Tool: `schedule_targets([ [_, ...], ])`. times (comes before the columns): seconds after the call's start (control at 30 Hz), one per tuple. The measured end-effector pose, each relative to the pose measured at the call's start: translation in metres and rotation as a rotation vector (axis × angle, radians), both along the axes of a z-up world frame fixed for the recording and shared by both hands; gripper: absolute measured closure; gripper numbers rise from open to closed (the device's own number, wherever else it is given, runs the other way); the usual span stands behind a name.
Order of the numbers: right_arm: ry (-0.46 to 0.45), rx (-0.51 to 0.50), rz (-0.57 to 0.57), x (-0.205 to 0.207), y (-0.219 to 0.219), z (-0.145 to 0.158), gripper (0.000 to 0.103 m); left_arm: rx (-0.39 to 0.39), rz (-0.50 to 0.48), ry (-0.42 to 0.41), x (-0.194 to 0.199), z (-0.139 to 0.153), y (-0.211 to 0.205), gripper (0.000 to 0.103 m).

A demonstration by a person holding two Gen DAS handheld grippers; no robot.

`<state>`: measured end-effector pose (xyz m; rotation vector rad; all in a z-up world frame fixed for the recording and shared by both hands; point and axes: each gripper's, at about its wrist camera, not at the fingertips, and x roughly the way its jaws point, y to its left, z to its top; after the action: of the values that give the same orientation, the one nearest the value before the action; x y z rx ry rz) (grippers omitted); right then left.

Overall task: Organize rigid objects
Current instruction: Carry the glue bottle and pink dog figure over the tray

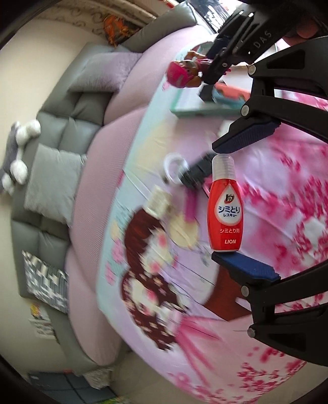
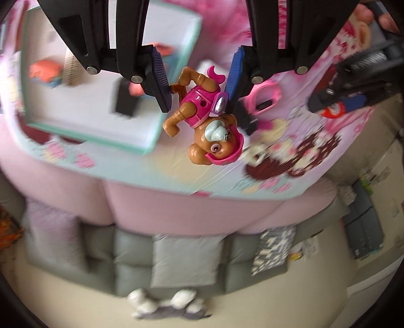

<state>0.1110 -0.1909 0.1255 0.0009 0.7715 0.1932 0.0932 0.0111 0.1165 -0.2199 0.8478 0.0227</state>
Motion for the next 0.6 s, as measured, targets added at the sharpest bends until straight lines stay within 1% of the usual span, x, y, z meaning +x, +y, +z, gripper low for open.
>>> schedule_targets([
  [0.1, 0.012, 0.036, -0.091, 0.004, -0.034, -0.002, 0.058, 0.011, -0.039, -0.033, 0.009, 0.016, -0.027, 0.024],
  [0.13, 0.016, 0.031, -0.120, 0.005, -0.044, -0.003, 0.058, 0.007, -0.055, -0.040, 0.013, 0.019, -0.036, 0.024],
  [0.23, 0.026, -0.035, -0.211, 0.007, -0.070, -0.009, 0.058, -0.009, -0.119, -0.046, 0.024, 0.025, -0.068, 0.024],
  [0.27, 0.032, -0.039, -0.237, 0.007, -0.080, -0.010, 0.058, -0.009, -0.133, -0.046, 0.025, 0.025, -0.076, 0.024],
  [0.4, 0.061, 0.003, -0.322, 0.008, -0.114, -0.017, 0.058, -0.006, -0.207, -0.030, 0.033, 0.021, -0.117, 0.024],
  [0.53, 0.100, -0.048, -0.404, 0.008, -0.140, -0.029, 0.058, -0.004, -0.265, -0.010, 0.039, 0.011, -0.150, 0.024],
  [0.6, 0.124, -0.034, -0.420, 0.005, -0.153, -0.035, 0.058, -0.003, -0.280, 0.000, 0.042, 0.005, -0.163, 0.024],
])
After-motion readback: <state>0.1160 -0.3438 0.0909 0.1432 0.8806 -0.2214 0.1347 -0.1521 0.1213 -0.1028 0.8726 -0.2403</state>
